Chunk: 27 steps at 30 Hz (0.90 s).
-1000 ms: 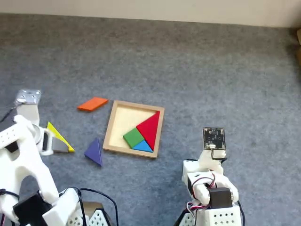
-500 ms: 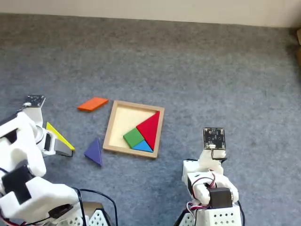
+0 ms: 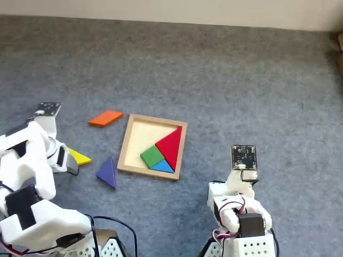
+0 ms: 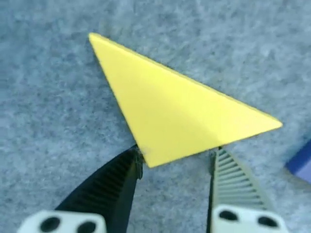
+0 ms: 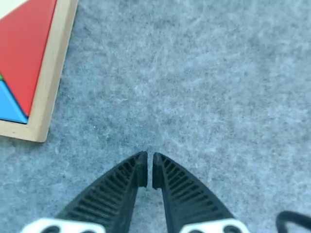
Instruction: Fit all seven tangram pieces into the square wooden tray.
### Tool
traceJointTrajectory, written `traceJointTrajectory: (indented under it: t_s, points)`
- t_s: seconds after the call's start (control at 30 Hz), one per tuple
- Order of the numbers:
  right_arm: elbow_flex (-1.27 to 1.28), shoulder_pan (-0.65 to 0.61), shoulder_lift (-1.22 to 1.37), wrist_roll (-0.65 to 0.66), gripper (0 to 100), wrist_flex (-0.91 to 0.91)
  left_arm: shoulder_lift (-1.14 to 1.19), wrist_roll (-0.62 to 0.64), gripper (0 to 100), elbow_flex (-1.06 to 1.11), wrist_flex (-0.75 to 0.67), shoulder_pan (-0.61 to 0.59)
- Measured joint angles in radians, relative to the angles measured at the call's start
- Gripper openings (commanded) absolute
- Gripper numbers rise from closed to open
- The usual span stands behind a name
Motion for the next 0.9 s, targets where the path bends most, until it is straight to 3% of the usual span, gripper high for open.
traceJointTrajectory:
  t_s: [0.23, 0.63, 0.77, 0.83, 0.9]
  points:
    - [0.000, 0.000, 0.000, 0.000, 3.4, 0.000, -0.040, 0.000, 16, 0.000, 0.003, 0.020]
    - [0.000, 0.000, 0.000, 0.000, 3.4, 0.000, -0.302, 0.006, 12, -0.002, 0.110, 0.084]
    - [0.000, 0.000, 0.000, 0.000, 3.4, 0.000, -0.328, -0.006, 23, -0.002, 0.110, 0.086]
    - [0.000, 0.000, 0.000, 0.000, 3.4, 0.000, -0.341, -0.074, 30, -0.002, 0.110, 0.084]
    - [0.000, 0.000, 0.000, 0.000, 3.4, 0.000, -0.348, -0.161, 31, -0.002, 0.110, 0.069]
